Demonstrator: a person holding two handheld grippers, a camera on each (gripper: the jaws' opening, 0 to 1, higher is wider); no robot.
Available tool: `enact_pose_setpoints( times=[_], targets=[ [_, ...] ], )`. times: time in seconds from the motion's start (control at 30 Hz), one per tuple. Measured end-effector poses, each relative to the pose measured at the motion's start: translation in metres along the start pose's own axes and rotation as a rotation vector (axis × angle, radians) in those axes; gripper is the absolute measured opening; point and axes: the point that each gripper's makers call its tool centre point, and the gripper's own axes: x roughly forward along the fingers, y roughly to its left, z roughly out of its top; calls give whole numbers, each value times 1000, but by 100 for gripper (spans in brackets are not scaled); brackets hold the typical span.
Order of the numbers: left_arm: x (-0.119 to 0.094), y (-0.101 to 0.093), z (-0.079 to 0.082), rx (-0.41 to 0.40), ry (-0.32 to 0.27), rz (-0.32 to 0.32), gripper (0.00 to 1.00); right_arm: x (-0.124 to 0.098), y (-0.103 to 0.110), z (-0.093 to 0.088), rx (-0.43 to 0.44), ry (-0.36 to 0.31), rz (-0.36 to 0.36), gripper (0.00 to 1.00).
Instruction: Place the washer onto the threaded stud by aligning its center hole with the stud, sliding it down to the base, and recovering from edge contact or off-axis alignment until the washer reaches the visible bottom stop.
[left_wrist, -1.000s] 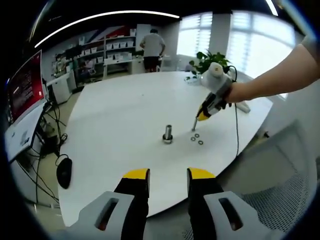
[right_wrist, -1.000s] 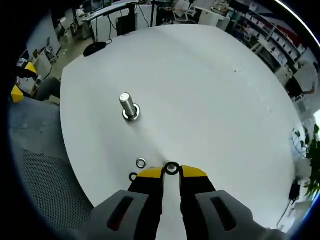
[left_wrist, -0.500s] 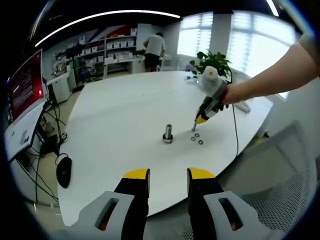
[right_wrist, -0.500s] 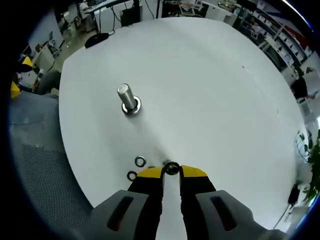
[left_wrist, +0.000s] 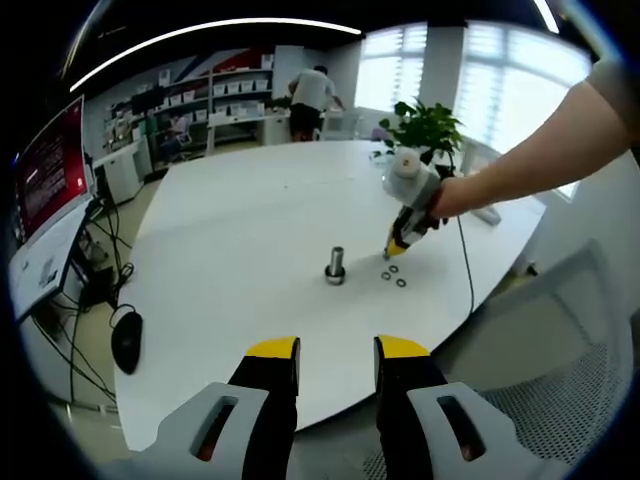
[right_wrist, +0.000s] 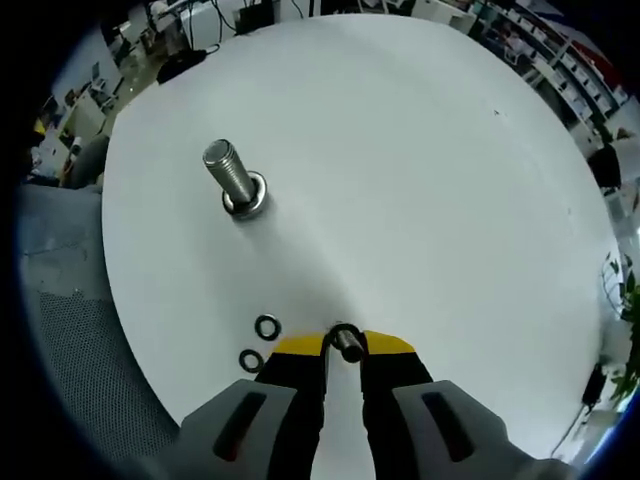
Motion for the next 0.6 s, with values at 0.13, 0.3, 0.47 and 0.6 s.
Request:
enact_pose_setpoints(
  times=[0.13, 0.3, 0.47, 0.6],
  targets=[
    [0, 0, 0, -1, 2, -1, 28, 1, 1, 0, 8, 5, 4, 14],
    [0, 0, -1, -1, 3, -1, 28, 8, -2, -2, 4, 9, 2, 15],
    [0, 1, -1, -1, 5, 0, 28, 4, 2, -3, 20, 0, -2, 16],
    [1, 0, -1, 2, 4, -2, 28, -1, 5, -8, 27, 7, -2, 17]
  ],
)
